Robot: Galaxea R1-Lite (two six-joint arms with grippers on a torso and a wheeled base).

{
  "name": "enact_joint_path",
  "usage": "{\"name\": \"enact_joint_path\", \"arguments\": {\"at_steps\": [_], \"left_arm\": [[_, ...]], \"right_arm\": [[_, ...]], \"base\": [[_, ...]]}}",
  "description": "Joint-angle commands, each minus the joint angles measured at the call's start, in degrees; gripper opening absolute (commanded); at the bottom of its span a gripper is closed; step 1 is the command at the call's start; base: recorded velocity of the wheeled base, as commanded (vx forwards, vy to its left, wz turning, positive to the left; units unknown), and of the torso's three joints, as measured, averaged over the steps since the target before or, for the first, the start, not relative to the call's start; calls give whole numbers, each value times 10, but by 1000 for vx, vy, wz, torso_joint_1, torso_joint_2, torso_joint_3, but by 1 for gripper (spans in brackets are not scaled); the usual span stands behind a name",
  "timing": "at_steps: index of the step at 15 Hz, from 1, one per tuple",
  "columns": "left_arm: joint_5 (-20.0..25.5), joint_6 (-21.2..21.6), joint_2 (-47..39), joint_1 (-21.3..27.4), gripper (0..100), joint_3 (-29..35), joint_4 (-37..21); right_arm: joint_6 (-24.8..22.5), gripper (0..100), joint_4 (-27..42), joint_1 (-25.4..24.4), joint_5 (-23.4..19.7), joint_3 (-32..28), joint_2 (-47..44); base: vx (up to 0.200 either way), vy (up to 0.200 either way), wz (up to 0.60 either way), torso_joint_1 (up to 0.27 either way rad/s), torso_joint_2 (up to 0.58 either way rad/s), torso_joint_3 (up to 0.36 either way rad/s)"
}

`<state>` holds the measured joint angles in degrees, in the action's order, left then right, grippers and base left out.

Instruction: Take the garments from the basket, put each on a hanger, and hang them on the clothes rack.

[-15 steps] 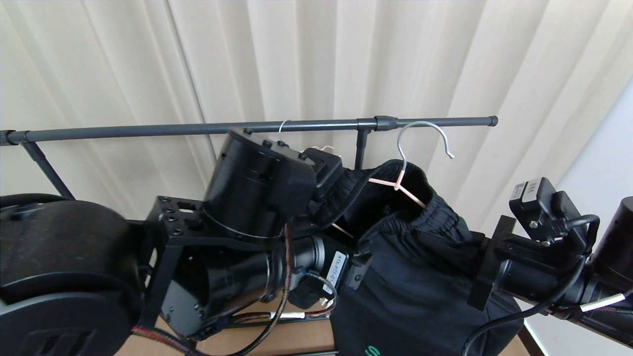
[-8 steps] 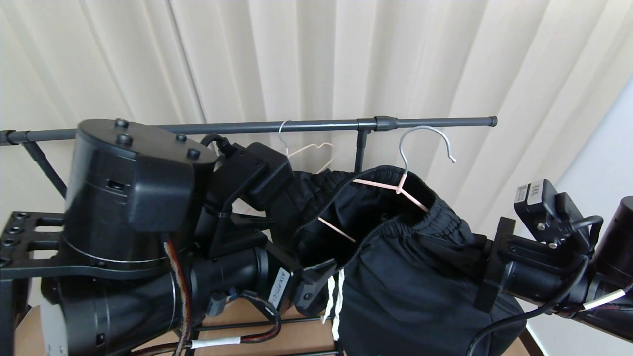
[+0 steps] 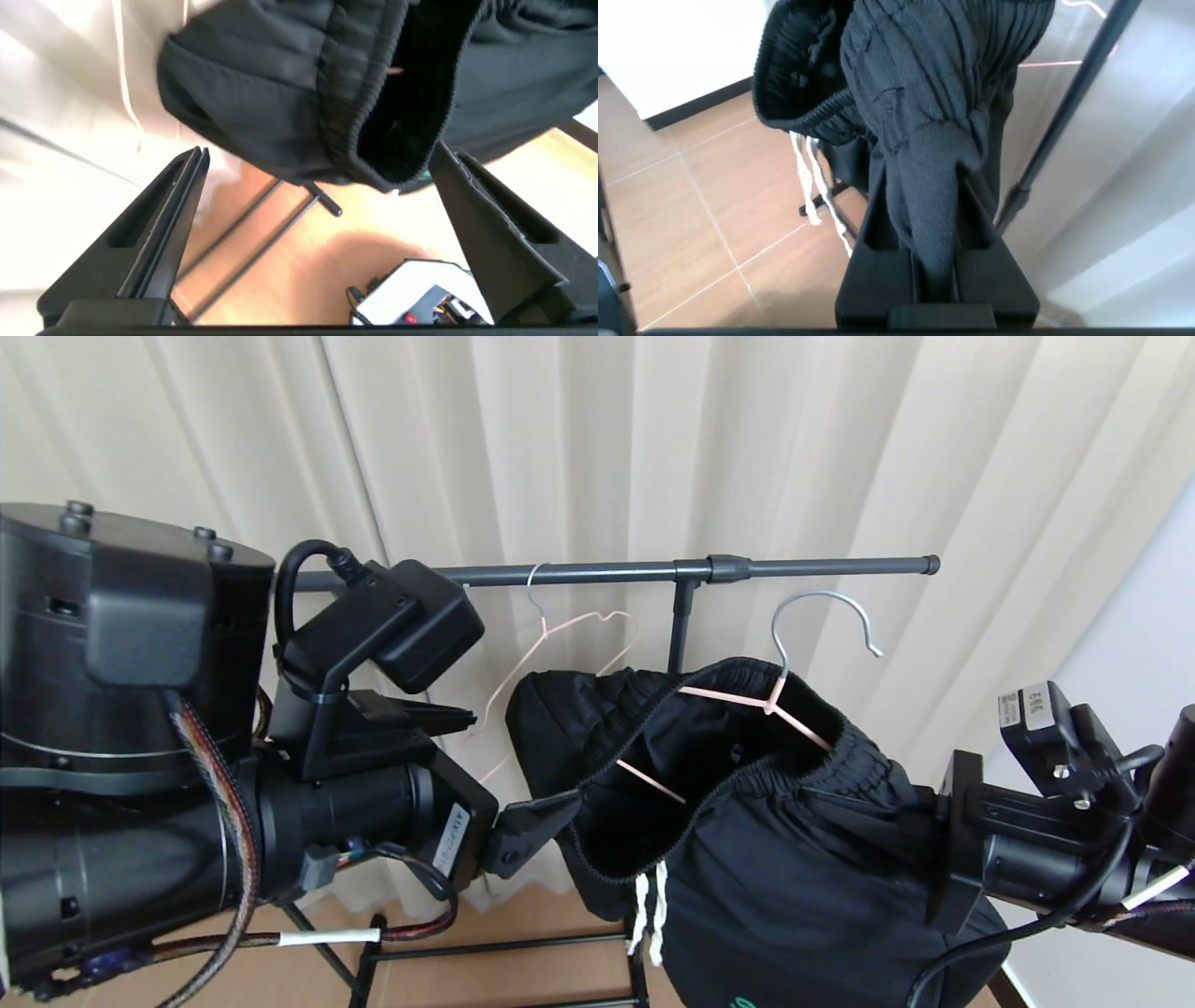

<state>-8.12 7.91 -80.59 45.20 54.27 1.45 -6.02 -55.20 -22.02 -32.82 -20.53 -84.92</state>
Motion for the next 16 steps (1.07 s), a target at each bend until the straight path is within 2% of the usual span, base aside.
{"name": "enact_joint_path", "arguments": {"at_steps": [1,2,3,6,7,9,10,11,12,13,14,16], "left_arm": [[32,29,12,-49,100,3,0],[32,29,12,-49,100,3,0],[70,79,9,-88,100,7,0],[135,170,8,-136,100,12,0],[177,209,0,-156,100,21,0],[232,233,-7,-166,100,26,0],[260,235,-9,-166,100,27,-1],[276,239,-14,-166,100,26,-2],[276,239,-14,-166,100,26,-2],[307,274,-21,-166,100,24,-6],[345,288,-36,-176,100,22,-6],[367,316,-48,-178,100,22,-6]], "right_arm": [[-1,0,0,17,-25,1,-1],[-1,0,0,17,-25,1,-1],[-7,0,0,34,-75,4,0],[-20,0,0,43,-144,3,3],[-25,0,0,43,-160,0,0],[-37,0,0,43,-173,1,-17],[-54,0,1,43,-195,4,-22],[-60,0,0,43,-225,6,-33],[-60,0,0,43,-225,6,-33],[-62,0,0,46,-245,5,-36],[-62,0,1,49,-255,5,-39],[-62,0,1,49,-260,7,-40]], "base": [[0,0,0,0,0,0],[0,0,0,0,0,0],[0,0,0,0,0,0],[0,0,0,0,0,0],[0,0,0,0,0,0],[0,0,0,0,0,0],[0,0,0,0,0,0],[0,0,0,0,0,0],[0,0,0,0,0,0],[0,0,0,0,0,0],[0,0,0,0,0,0],[0,0,0,0,0,0]]}}
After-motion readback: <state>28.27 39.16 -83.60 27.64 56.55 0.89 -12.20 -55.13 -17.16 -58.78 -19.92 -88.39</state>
